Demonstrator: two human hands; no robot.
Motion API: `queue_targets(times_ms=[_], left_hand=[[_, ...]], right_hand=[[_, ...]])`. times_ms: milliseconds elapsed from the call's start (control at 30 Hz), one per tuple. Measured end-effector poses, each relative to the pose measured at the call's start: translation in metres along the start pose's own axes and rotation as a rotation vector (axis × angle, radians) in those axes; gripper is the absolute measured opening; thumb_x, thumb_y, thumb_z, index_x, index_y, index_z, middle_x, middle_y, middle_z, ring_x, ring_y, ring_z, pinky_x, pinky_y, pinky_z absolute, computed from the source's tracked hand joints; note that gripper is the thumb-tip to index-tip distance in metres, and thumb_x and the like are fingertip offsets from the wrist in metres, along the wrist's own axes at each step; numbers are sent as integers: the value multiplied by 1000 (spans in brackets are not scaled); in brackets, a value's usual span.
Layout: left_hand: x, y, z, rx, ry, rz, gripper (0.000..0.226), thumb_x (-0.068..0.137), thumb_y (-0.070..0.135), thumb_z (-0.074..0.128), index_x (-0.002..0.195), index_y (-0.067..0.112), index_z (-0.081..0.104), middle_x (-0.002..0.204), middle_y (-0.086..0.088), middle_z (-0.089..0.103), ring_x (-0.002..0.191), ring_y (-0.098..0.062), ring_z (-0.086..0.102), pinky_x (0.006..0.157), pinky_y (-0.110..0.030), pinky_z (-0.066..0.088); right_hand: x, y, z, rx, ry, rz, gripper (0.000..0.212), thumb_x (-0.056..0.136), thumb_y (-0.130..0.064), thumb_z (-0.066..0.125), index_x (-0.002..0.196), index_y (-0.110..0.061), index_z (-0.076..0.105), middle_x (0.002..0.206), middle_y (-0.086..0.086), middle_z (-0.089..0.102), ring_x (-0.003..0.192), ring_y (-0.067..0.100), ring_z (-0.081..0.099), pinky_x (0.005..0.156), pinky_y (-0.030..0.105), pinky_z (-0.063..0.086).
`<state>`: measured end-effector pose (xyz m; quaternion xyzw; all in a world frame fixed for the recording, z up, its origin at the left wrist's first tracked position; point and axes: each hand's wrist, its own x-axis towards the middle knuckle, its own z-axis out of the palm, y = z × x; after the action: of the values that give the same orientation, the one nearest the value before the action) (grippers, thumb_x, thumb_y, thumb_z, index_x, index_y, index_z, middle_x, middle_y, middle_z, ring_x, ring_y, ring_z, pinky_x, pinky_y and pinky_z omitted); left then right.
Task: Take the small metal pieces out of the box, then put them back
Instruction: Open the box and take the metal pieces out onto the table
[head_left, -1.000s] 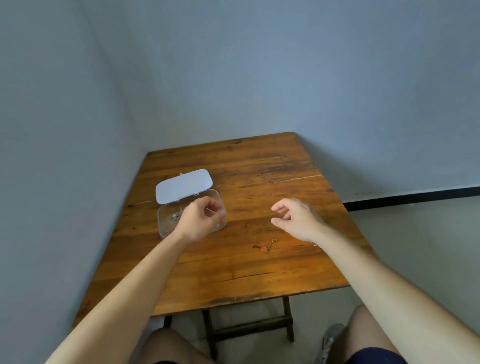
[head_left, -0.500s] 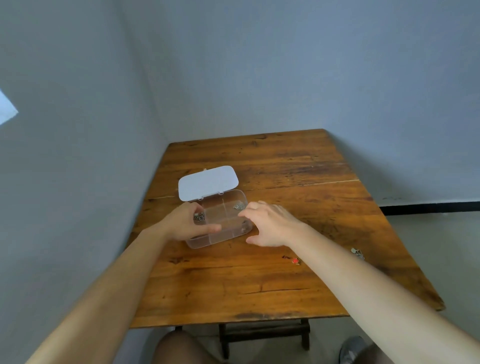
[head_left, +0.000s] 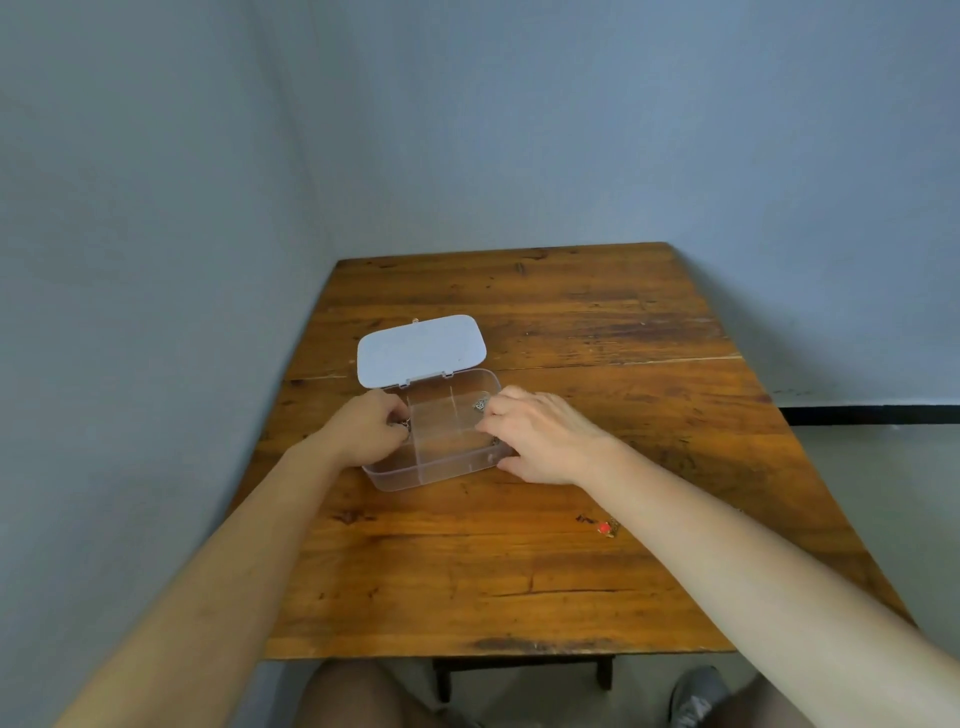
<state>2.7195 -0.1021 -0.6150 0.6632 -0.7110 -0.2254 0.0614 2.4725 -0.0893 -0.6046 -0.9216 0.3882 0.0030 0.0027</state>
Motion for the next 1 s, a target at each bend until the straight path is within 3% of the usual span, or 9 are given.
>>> queue_targets(times_ms=[133, 333, 467, 600, 867, 1000], left_hand=[[1, -3, -3, 20, -74, 20, 38, 85, 20, 71, 122, 17, 61, 113, -1, 63, 98, -17, 60, 76, -26, 48], [0, -3, 2, 18, -20, 38, 20, 86, 21, 76, 96, 26, 59, 95, 6, 65, 84, -6, 61, 67, -19, 48], [-3, 1, 0, 17, -39, 14, 16, 88, 19, 73, 98, 22, 61, 88, 5, 67, 79, -10, 63, 67, -23, 50], [-4, 3, -2, -7, -59, 12, 16, 88, 18, 73, 98, 22, 61, 87, 2, 67, 79, -13, 64, 65, -22, 48], [-16, -7, -2, -287, 72, 23, 16, 81, 10, 80, 83, 22, 69, 85, 2, 69, 79, -13, 64, 64, -19, 47], [-24, -10, -3, -491, 191, -17, 15, 81, 8, 80, 84, 18, 70, 85, -2, 70, 75, -15, 63, 65, -21, 48]], right_hand=[[7, -3, 0, 33, -84, 22, 39, 89, -22, 69, 128, -20, 63, 124, 5, 63, 123, 24, 50, 89, 44, 53], [14, -8, -2, -18, -158, 43, 28, 90, -21, 70, 117, -16, 68, 117, 7, 64, 117, 25, 51, 85, 43, 53], [17, -9, -4, -1, -192, 120, 23, 89, -18, 73, 111, -13, 69, 120, 14, 53, 97, 30, 62, 79, 39, 52], [19, -10, -8, 28, -231, 146, 20, 90, -17, 72, 110, -14, 71, 126, 15, 48, 101, 32, 58, 87, 39, 51], [17, -1, -4, 352, -204, 198, 24, 81, -12, 81, 102, -19, 73, 118, 1, 46, 88, 12, 61, 84, 34, 56], [19, 1, -4, 468, -157, 179, 24, 75, -23, 87, 95, -24, 73, 105, -5, 53, 83, 7, 60, 78, 29, 56]])
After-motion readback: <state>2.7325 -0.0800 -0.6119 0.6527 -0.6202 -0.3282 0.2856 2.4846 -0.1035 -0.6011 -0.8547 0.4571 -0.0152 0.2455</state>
